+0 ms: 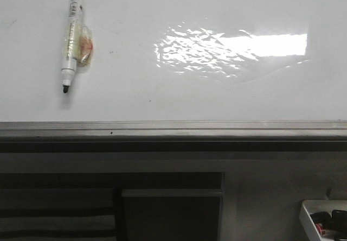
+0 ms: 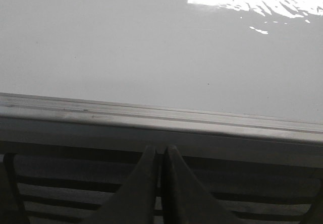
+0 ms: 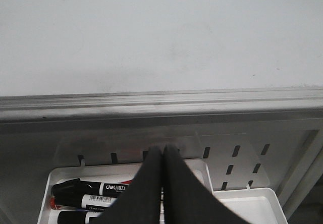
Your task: Write number 4 on whiteboard
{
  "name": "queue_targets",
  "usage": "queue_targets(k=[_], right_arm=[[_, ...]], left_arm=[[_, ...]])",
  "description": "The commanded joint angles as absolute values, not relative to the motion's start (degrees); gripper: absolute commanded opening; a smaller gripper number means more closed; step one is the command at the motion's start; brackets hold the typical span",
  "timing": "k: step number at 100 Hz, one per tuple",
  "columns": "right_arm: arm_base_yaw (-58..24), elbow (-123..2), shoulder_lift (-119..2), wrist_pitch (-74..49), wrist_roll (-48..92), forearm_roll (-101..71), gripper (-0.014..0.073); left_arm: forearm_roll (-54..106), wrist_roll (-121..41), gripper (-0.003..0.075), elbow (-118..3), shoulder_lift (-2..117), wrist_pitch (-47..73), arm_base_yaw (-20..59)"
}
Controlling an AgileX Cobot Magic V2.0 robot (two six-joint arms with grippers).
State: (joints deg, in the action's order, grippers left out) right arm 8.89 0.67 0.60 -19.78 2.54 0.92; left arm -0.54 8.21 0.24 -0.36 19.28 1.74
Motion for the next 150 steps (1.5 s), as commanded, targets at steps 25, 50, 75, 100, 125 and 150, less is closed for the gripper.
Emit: queue_targets(k=[25, 50, 75, 100, 125, 150], right_arm=[[9.11, 2.21, 1.59, -18.74, 2.49, 1.52, -0.0061], [9.11, 2.21, 1.59, -18.74, 2.49, 1.52, -0.0061], [9.11, 2.21, 1.59, -18.74, 2.49, 1.52, -0.0061], [9.11, 2.21, 1.59, -18.74, 2.49, 1.52, -0.0061], [9.11, 2.21, 1.59, -18.74, 2.49, 1.52, -0.0062], [9.11, 2.21, 1.59, -10.52, 2.49, 1.79, -0.0061]], left_arm=[[-0.48, 8.49, -0.002, 1.26, -1.92, 15.99, 1.83], [-0.48, 8.49, -0.002, 1.26, -1.92, 15.99, 1.83], [-0.48, 8.49, -0.002, 1.26, -1.92, 15.99, 1.83], [-1.38, 8.49, -0.002, 1.26, -1.92, 15.74, 1.83], [-1.38, 8.49, -0.002, 1.26, -1.92, 15.74, 1.83], [1.47, 8.49, -0.002, 1.26, -1.92, 11.04, 1.83]])
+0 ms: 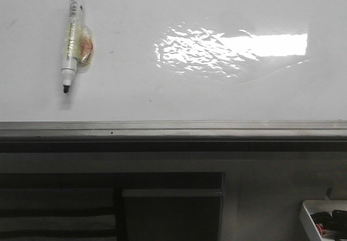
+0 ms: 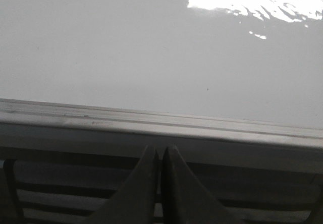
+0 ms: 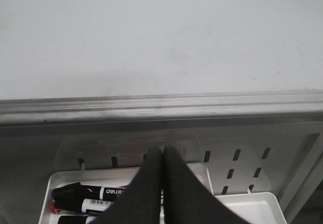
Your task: Write number 4 on whiteboard
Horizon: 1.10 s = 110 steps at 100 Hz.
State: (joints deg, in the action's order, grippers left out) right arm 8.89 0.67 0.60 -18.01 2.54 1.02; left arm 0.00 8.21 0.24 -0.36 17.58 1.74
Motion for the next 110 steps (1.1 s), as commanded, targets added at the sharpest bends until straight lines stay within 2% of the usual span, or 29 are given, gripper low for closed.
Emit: queue_targets(k=[1, 20, 31, 52, 68, 85, 110], right_arm=[[9.11, 2.21, 1.59, -9.49, 2.49, 1.79, -0.0061], [9.11, 2.21, 1.59, 6.13, 3.49, 2.47, -0.0061], [9.11, 2.21, 1.59, 10.1, 3.29, 2.09, -0.0061], [9.11, 1.99, 1.59, 6.21, 2.68, 1.29, -0.0061], [9.11, -1.82, 0.38, -1.32, -0.58, -3.82, -0.0061], [8.99, -7.24, -8.67, -9.62, -0.48, -2.7, -0.0061], [5.52, -10.73, -17.9, -8.77, -0.48, -2.7, -0.0061]], left_arm=[[1.48, 8.49, -0.002, 1.26, -1.92, 10.77, 1.83], [1.22, 8.49, -0.002, 1.26, -1.92, 8.2, 1.83], [2.56, 8.49, -0.002, 1.26, -1.92, 5.15, 1.83], [6.14, 8.59, -0.002, 0.93, -1.92, 0.0, 1.83], [6.8, 8.59, -0.0021, -2.43, -0.67, 6.69, 1.72], [3.74, 8.25, -0.0021, -8.26, 5.96, 9.32, 1.72], [-3.78, 8.25, -0.002, -17.55, 17.18, 9.67, 1.72]])
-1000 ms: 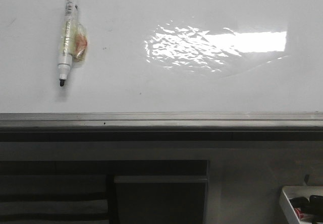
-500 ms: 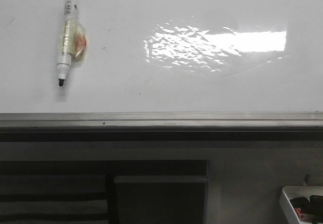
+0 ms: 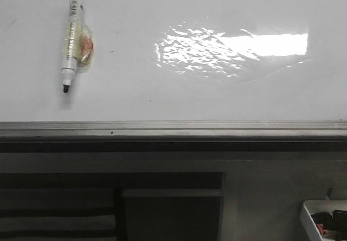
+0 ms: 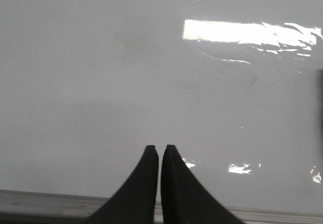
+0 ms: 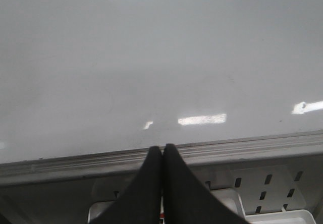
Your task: Write number 4 on whiteboard
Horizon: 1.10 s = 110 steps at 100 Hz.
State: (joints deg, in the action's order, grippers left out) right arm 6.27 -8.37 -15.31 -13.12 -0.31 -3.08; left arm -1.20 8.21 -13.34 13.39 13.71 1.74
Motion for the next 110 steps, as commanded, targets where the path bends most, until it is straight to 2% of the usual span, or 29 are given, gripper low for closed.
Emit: queue_targets(k=[1, 9, 16, 31, 38, 49, 60, 92, 110], right_arm=[[5.53, -10.73, -18.17, -8.83, -0.48, -2.7, -0.0061], [5.53, -10.73, -19.17, -8.83, -0.48, -2.7, -0.0061], [5.53, -10.73, -19.53, -8.83, -0.48, -2.7, -0.0061], [5.53, -10.73, -19.53, -8.47, -0.48, -2.7, -0.0061], [5.53, -10.73, -19.53, -7.82, -0.48, -2.7, -0.0061], [5.53, -10.73, -19.53, -5.24, -0.48, -2.82, -0.0061], [5.53, -10.73, -19.53, -5.13, -0.48, -2.82, -0.0061], [5.53, -10.73, -19.53, -5.29, -0.48, -2.82, -0.0061], [5.53, -10.73, -19.53, -5.19, -0.48, -2.82, -0.0061]], left_arm=[[-4.0, 8.25, -0.002, -17.92, 17.82, 9.77, 1.72], [-7.36, 8.16, -0.0012, -20.01, 22.0, 11.59, 1.85], [-8.21, 6.45, 0.0055, -21.26, 26.25, 11.94, 1.85], [-7.85, 5.35, 0.0365, -21.88, 34.93, 4.1, 1.85], [-6.46, 5.35, 0.044, -21.75, 38.72, -2.51, 1.85], [-3.47, 5.45, 0.0432, -21.75, 45.06, -11.97, 1.98], [-3.99, 5.45, 0.0423, -22.44, 49.99, -16.33, 4.74], [-1.57, 5.45, 0.0424, -23.5, 53.15, -19.7, 27.42], [3.34, 5.74, 0.0424, -23.5, 53.58, -19.7, 34.51]])
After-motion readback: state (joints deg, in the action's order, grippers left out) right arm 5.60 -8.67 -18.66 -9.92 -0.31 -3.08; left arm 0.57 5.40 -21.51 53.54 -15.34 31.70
